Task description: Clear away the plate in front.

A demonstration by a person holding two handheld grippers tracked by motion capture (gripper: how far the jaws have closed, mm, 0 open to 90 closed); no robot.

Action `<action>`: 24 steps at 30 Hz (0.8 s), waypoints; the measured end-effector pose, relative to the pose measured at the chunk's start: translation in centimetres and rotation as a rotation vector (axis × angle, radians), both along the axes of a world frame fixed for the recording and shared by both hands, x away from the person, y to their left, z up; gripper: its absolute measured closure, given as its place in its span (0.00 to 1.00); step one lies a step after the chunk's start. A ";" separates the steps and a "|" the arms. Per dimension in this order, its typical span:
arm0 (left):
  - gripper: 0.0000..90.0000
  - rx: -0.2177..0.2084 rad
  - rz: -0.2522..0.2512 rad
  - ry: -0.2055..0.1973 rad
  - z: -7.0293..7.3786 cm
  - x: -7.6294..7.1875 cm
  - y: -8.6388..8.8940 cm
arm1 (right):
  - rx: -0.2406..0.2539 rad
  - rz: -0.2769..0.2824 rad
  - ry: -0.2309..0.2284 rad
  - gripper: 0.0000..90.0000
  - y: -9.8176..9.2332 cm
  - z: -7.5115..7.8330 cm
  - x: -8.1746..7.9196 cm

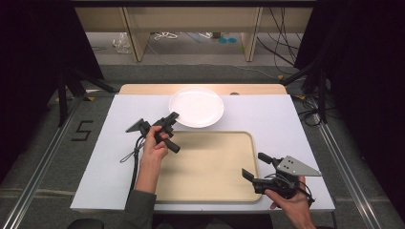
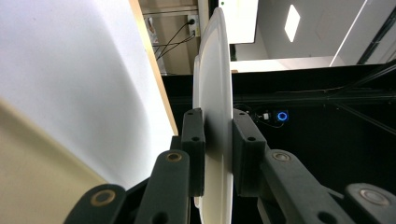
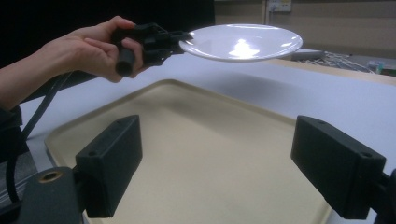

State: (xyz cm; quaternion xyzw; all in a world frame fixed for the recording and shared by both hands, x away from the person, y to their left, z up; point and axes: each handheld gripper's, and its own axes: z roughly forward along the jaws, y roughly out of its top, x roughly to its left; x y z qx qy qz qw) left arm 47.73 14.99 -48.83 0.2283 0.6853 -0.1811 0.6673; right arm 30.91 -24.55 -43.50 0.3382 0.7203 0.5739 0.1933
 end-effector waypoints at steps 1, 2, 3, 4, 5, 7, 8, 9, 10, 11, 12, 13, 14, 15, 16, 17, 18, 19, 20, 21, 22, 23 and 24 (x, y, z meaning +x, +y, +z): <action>0.86 -0.005 0.001 -0.003 0.1 -0.4 0.1 | 0.004 0.007 -0.003 0.19 0.0 0.0 0.0; 0.86 -0.008 0.004 -0.002 0.1 -0.8 0.2 | 0.005 0.010 -0.011 0.19 0.0 0.0 0.1; 0.86 -0.012 0.006 -0.002 0.0 -1.1 0.3 | 0.004 0.008 -0.010 0.19 0.0 0.0 0.1; 0.86 -0.010 0.011 -0.006 -0.1 -1.5 0.4 | 0.004 0.008 -0.010 0.19 0.0 0.0 0.1; 0.85 -0.007 0.013 -0.013 -0.1 -1.9 0.4 | 0.004 0.008 -0.009 0.19 0.0 0.0 0.0; 0.85 -0.027 0.011 -0.011 -0.4 -3.0 0.7 | 0.003 0.009 -0.010 0.19 0.0 0.0 0.1; 0.85 -0.027 0.007 -0.021 -0.4 -3.3 0.8 | 0.004 0.010 -0.006 0.19 0.0 0.0 0.0; 0.85 -0.027 0.007 -0.021 -0.4 -3.3 0.8 | 0.012 0.009 -0.005 0.19 0.1 -0.1 0.1; 0.85 -0.028 0.008 -0.023 -0.5 -3.8 0.9 | 0.012 0.011 -0.009 0.19 0.1 -0.1 0.1; 0.85 -0.028 0.006 -0.026 -0.5 -4.3 1.0 | 0.012 0.012 -0.010 0.19 0.1 -0.1 0.1; 0.85 -0.022 0.005 -0.032 -0.5 -4.8 1.1 | 0.012 0.012 -0.010 0.19 0.1 -0.1 0.1; 0.84 -0.031 0.006 -0.034 -0.7 -5.2 1.2 | 0.005 0.010 -0.005 0.19 0.1 -0.1 0.0; 0.85 -0.036 0.000 -0.035 -0.7 -5.6 1.4 | -0.005 0.008 0.001 0.19 0.0 0.0 0.0; 0.85 -0.031 0.002 -0.043 -0.9 -5.9 1.5 | -0.005 0.008 0.001 0.19 0.0 0.0 0.0; 0.85 -0.035 0.003 -0.034 -0.9 -6.3 1.5 | -0.018 0.001 0.012 0.19 0.0 0.0 -0.1; 0.84 -0.040 -0.002 -0.035 -0.9 -6.7 1.6 | -0.010 0.005 0.006 0.19 0.0 0.0 -0.1; 0.84 -0.033 -0.002 -0.042 -1.0 -7.1 1.6 | -0.008 0.007 0.005 0.19 0.0 0.0 -0.1; 0.84 -0.026 -0.006 -0.047 -1.1 -7.5 1.7 | -0.013 0.003 0.005 0.19 0.0 0.0 -0.1; 0.84 -0.044 -0.001 -0.039 -1.2 -7.9 1.7 | -0.013 0.003 0.005 0.19 0.0 0.0 -0.1; 0.84 -0.053 0.000 -0.034 -1.3 -8.4 1.7 | -0.019 0.007 0.017 0.19 0.0 0.0 -0.1; 0.84 -0.045 -0.004 -0.041 -1.4 -8.9 1.7 | -0.019 0.010 0.005 0.19 -0.1 0.0 0.0; 0.84 -0.048 -0.003 -0.044 -1.6 -9.3 1.6 | -0.019 0.010 0.008 0.19 -0.1 0.0 0.0; 0.84 -0.065 -0.004 -0.038 -1.7 -9.7 1.6 | -0.019 0.010 0.008 0.19 -0.1 0.0 0.0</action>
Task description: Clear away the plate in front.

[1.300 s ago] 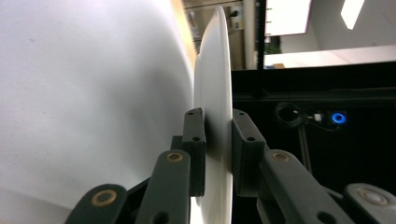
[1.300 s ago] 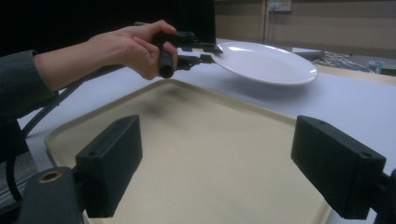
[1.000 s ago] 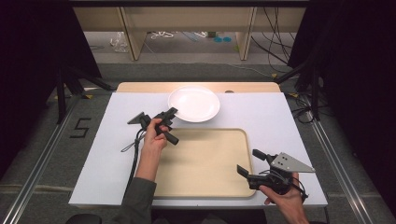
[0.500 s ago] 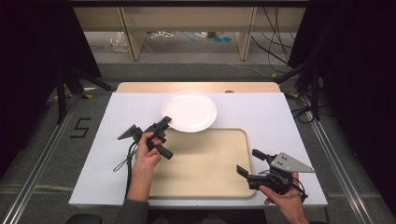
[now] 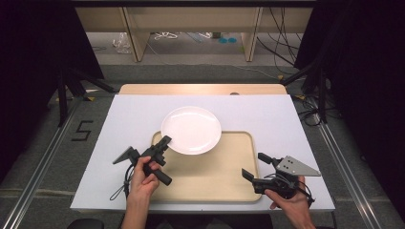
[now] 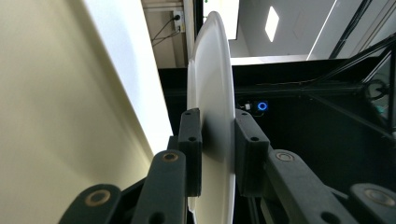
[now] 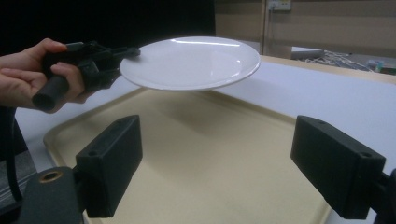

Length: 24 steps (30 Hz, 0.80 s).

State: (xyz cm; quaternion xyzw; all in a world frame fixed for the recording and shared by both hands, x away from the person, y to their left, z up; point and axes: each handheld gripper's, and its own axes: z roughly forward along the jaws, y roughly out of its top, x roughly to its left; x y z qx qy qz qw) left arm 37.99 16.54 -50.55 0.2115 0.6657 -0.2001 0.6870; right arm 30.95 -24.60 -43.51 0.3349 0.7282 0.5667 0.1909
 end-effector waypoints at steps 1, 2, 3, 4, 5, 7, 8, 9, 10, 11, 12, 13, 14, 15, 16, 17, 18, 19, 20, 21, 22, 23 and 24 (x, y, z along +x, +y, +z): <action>0.84 -0.009 0.002 0.005 -0.1 -0.4 -0.1 | 0.000 0.000 0.000 0.19 0.0 0.0 0.0; 0.84 -0.003 -0.003 -0.002 -0.3 -0.8 -0.2 | 0.000 0.000 -0.001 0.19 0.0 0.0 0.0; 0.84 -0.012 -0.005 0.006 -0.4 -1.2 -0.3 | 0.000 0.000 -0.001 0.19 0.0 0.0 0.0; 0.83 -0.012 -0.011 0.009 -0.5 -1.5 -0.4 | 0.000 0.000 -0.001 0.19 0.0 0.0 0.0; 0.83 -0.014 -0.012 0.004 -0.6 -1.9 -0.5 | 0.000 0.000 0.000 0.19 0.0 0.0 0.0; 0.83 -0.039 -0.004 0.006 -0.9 -2.6 -0.7 | 0.001 -0.001 0.001 0.19 0.0 0.0 0.0; 0.83 -0.041 -0.002 0.007 -1.0 -3.0 -0.7 | 0.002 -0.002 0.004 0.20 0.0 0.0 0.0; 0.83 -0.053 -0.003 0.008 -1.1 -3.3 -0.8 | 0.002 -0.003 0.004 0.19 -0.1 0.0 0.0; 0.83 -0.052 -0.004 0.006 -1.2 -3.5 -0.8 | 0.002 -0.002 0.005 0.19 -0.1 0.0 0.0; 0.82 -0.053 -0.004 0.002 -1.2 -3.7 -0.9 | 0.002 -0.003 0.009 0.20 0.0 0.0 0.0; 0.82 -0.061 -0.005 0.006 -1.1 -3.9 -0.9 | 0.002 -0.003 0.009 0.20 0.0 0.0 0.0; 0.82 -0.058 0.004 -0.007 -1.3 -3.9 -1.0 | 0.001 -0.002 0.007 0.20 0.0 0.0 0.0; 0.83 -0.053 0.002 -0.002 -1.1 -4.1 -0.9 | 0.002 -0.001 0.003 0.20 0.0 0.0 0.0; 0.82 -0.060 -0.001 -0.005 -1.1 -4.2 -1.0 | 0.001 -0.001 0.002 0.20 0.0 0.0 0.0; 0.82 -0.063 0.003 -0.008 -1.1 -4.3 -1.1 | 0.001 -0.001 0.001 0.20 0.0 0.0 0.0; 0.82 -0.058 0.001 -0.010 -1.1 -4.5 -1.1 | 0.001 -0.001 0.003 0.20 0.0 0.0 0.0; 0.82 -0.066 0.002 -0.010 -1.1 -4.6 -1.1 | 0.001 -0.001 0.003 0.20 0.0 0.0 0.0; 0.82 -0.068 -0.002 -0.013 -1.2 -4.8 -1.2 | 0.002 -0.002 0.006 0.20 -0.1 0.0 0.0; 0.82 -0.071 0.001 -0.008 -1.2 -4.8 -1.2 | 0.003 -0.003 0.008 0.20 -0.1 0.0 0.0; 0.82 -0.071 -0.003 -0.006 -1.4 -5.1 -1.3 | 0.001 -0.006 0.011 0.20 -0.1 0.0 -0.1; 0.82 -0.071 -0.003 -0.006 -1.4 -5.1 -1.3 | 0.002 -0.005 0.010 0.20 -0.1 0.0 -0.1; 0.82 -0.072 -0.008 -0.007 -1.5 -5.2 -1.3 | 0.002 -0.005 0.010 0.20 -0.1 0.0 -0.1; 0.82 -0.081 -0.012 -0.008 -1.7 -5.3 -1.4 | 0.001 -0.006 0.013 0.20 -0.1 0.0 -0.1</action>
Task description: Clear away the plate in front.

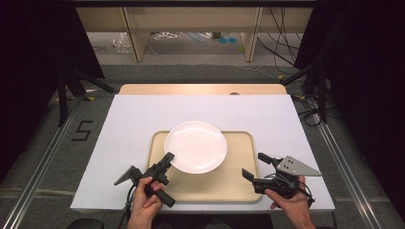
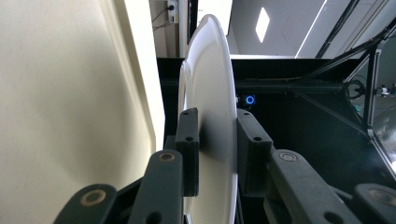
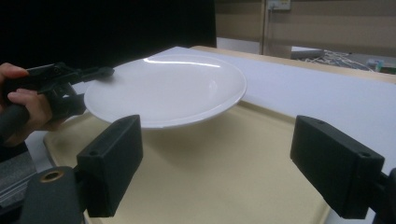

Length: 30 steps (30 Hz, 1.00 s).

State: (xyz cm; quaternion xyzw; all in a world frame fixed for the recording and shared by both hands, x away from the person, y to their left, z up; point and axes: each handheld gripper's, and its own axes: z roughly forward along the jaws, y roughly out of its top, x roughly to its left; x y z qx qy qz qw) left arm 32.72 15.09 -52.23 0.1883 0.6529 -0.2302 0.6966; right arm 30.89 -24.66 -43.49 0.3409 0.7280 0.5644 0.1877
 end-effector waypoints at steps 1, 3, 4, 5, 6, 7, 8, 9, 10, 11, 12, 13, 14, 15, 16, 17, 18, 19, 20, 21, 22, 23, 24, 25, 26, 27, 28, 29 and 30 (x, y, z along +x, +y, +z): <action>0.82 0.006 -0.003 0.010 0.0 -0.2 0.0 | 0.000 0.000 0.000 0.20 0.0 0.0 0.0; 0.82 0.018 0.001 0.013 -0.2 -0.5 -0.2 | 0.000 -0.001 -0.004 0.20 0.0 0.0 0.0; 0.82 0.018 -0.003 0.021 -0.3 -0.7 -0.2 | -0.001 -0.003 -0.001 0.20 0.1 0.0 0.0; 0.82 0.025 -0.001 0.021 -0.4 -0.7 -0.3 | -0.003 -0.002 0.002 0.20 0.1 0.0 -0.1; 0.82 0.032 -0.003 0.026 -0.5 -0.8 -0.3 | -0.005 -0.002 0.001 0.20 0.1 0.0 -0.1; 0.81 0.032 -0.001 0.027 -0.7 -0.8 -0.5 | -0.004 0.000 -0.003 0.20 0.1 0.0 0.0; 0.81 0.057 -0.005 0.028 -0.6 -0.9 -0.5 | -0.004 0.003 -0.010 0.20 0.1 0.0 0.0; 0.81 0.086 -0.011 0.027 -0.6 -0.9 -0.6 | -0.005 0.003 -0.010 0.20 0.1 0.0 0.0; 0.81 0.098 -0.011 0.032 -0.7 -1.0 -0.7 | -0.005 0.003 -0.011 0.20 0.1 0.0 0.0; 0.81 0.111 -0.019 0.038 -0.8 -1.0 -0.9 | -0.005 0.003 -0.011 0.20 0.1 0.0 0.0; 0.80 0.124 -0.024 0.043 -0.8 -1.0 -1.0 | -0.005 0.002 -0.010 0.20 0.1 0.0 0.0; 0.80 0.144 -0.025 0.037 -0.8 -1.1 -1.1 | -0.005 0.002 -0.010 0.20 0.1 0.0 0.0; 0.80 0.165 -0.026 0.033 -0.7 -1.1 -1.1 | -0.007 0.001 -0.011 0.20 0.1 0.0 0.0; 0.79 0.180 -0.025 0.033 -0.7 -1.2 -1.2 | -0.009 0.004 -0.014 0.20 0.1 0.0 0.0; 0.79 0.189 -0.023 0.034 -0.6 -1.2 -1.3 | -0.005 0.008 -0.012 0.20 0.0 0.0 0.0; 0.79 0.198 -0.027 0.024 -0.5 -1.3 -1.4 | -0.005 0.008 -0.012 0.20 0.0 0.0 0.0; 0.80 0.218 -0.017 0.024 -0.4 -1.4 -1.5 | -0.006 0.003 -0.012 0.20 0.0 0.0 0.0; 0.82 0.240 -0.009 0.028 -0.2 -1.4 -1.6 | -0.008 0.003 -0.012 0.20 0.0 0.0 0.0; 0.83 0.259 -0.010 0.028 -0.2 -1.5 -1.6 | -0.008 0.004 -0.013 0.20 0.1 0.0 0.0; 0.84 0.271 -0.005 0.013 -0.2 -1.5 -1.5 | -0.008 0.004 -0.012 0.20 0.1 0.0 0.0; 0.84 0.289 0.010 0.020 0.0 -1.6 -1.6 | -0.008 0.004 -0.012 0.20 0.1 0.0 0.0; 0.84 0.309 0.019 0.015 0.0 -1.6 -1.7 | -0.008 0.003 -0.011 0.20 0.1 0.0 0.0; 0.85 0.352 0.028 0.009 0.1 -1.6 -1.7 | -0.008 0.003 -0.009 0.20 0.1 0.0 0.0; 0.85 0.393 0.040 0.019 0.1 -1.7 -1.7 | -0.009 -0.004 -0.006 0.20 0.1 0.0 0.0; 0.86 0.405 0.043 0.025 0.1 -1.8 -1.7 | 0.009 0.005 -0.008 0.20 0.2 -0.1 0.0; 0.86 0.419 0.048 0.029 0.2 -1.9 -1.8 | 0.009 0.005 -0.008 0.20 0.2 -0.1 0.0; 0.86 0.451 0.059 0.029 0.2 -2.0 -1.8 | 0.011 0.010 -0.019 0.21 0.3 -0.2 0.1; 0.87 0.480 0.071 0.028 0.3 -2.0 -1.9 | 0.004 0.011 -0.017 0.21 0.2 -0.2 0.1; 0.85 0.488 0.076 0.026 0.3 -2.0 -1.9 | -0.008 0.007 -0.009 0.21 0.2 -0.1 0.1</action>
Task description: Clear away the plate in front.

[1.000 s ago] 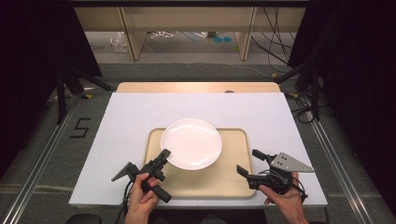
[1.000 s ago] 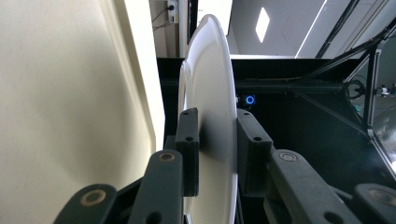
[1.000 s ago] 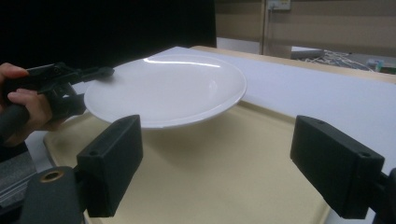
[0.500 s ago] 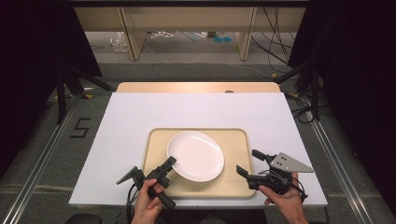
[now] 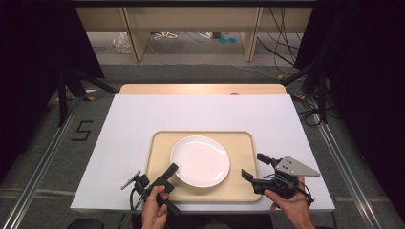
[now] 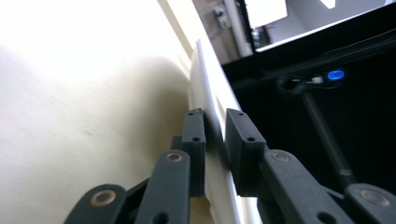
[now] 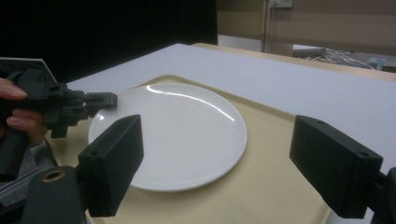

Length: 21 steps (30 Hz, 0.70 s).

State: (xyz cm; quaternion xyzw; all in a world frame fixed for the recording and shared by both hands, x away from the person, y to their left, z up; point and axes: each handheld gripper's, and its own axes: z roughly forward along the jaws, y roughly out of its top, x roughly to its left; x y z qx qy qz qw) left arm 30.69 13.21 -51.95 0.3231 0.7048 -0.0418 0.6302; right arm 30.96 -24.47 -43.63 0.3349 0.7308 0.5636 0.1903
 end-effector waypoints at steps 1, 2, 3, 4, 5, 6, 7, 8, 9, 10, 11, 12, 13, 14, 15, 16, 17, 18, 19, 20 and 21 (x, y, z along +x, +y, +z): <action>0.84 0.014 0.005 -0.003 0.1 0.0 0.1 | 0.000 0.001 -0.001 0.21 0.0 0.0 0.0; 0.85 0.054 0.016 -0.012 0.2 -0.1 0.1 | 0.000 0.000 -0.001 0.21 0.0 0.0 0.0; 0.87 0.085 0.025 -0.020 0.2 -0.1 0.3 | 0.001 0.000 0.001 0.21 0.0 0.0 0.0; 0.87 0.078 0.026 -0.020 0.3 -0.1 0.4 | 0.001 0.000 0.001 0.21 0.0 0.0 0.0; 0.85 0.073 0.034 -0.019 0.4 -0.1 0.5 | 0.001 0.001 0.000 0.21 0.0 0.0 0.0; 0.85 0.089 0.050 -0.022 0.4 -0.1 0.7 | 0.000 0.001 -0.001 0.21 0.0 0.0 0.0; 0.85 0.098 0.061 -0.021 0.5 -0.2 0.9 | 0.000 0.001 -0.001 0.21 0.0 0.0 0.0; 0.83 0.099 0.067 -0.024 0.5 -0.1 1.1 | 0.000 0.000 -0.001 0.21 0.0 0.0 0.0; 0.83 0.101 0.071 -0.025 0.6 -0.1 1.2 | -0.001 -0.001 -0.001 0.21 0.0 0.0 0.0; 0.83 0.112 0.079 -0.027 0.7 -0.1 1.4 | -0.001 -0.001 -0.001 0.21 0.0 0.0 0.0; 0.82 0.114 0.081 -0.031 0.8 -0.1 1.5 | -0.001 -0.002 -0.001 0.21 0.0 0.0 0.0; 0.82 0.119 0.074 -0.038 0.9 0.0 1.6 | -0.002 -0.002 -0.001 0.21 0.0 0.0 0.0; 0.80 0.123 0.074 -0.045 1.0 0.0 1.7 | 0.000 -0.003 0.000 0.21 0.0 0.0 0.0; 0.79 0.127 0.074 -0.054 1.1 0.0 1.8 | 0.000 -0.005 0.001 0.21 0.0 0.0 0.0; 0.79 0.130 0.063 -0.063 1.2 0.0 1.9 | 0.000 -0.005 0.001 0.21 0.0 0.0 0.0; 0.78 0.125 0.053 -0.069 1.3 0.1 1.9 | -0.001 -0.006 0.001 0.21 0.0 0.0 0.0; 0.75 0.121 0.048 -0.076 1.4 0.2 1.9 | 0.006 -0.006 -0.002 0.21 -0.1 0.1 0.0; 0.75 0.119 0.039 -0.081 1.4 0.2 2.0 | 0.006 -0.006 -0.002 0.21 -0.1 0.1 0.0; 0.73 0.119 0.026 -0.085 1.4 0.3 2.0 | -0.001 -0.015 0.008 0.21 -0.1 0.1 -0.1; 0.73 0.120 0.017 -0.087 1.4 0.3 2.0 | -0.001 -0.015 0.008 0.21 -0.1 0.1 -0.1; 0.71 0.125 0.009 -0.093 1.4 0.4 1.9 | -0.001 -0.016 0.007 0.21 -0.1 0.1 -0.1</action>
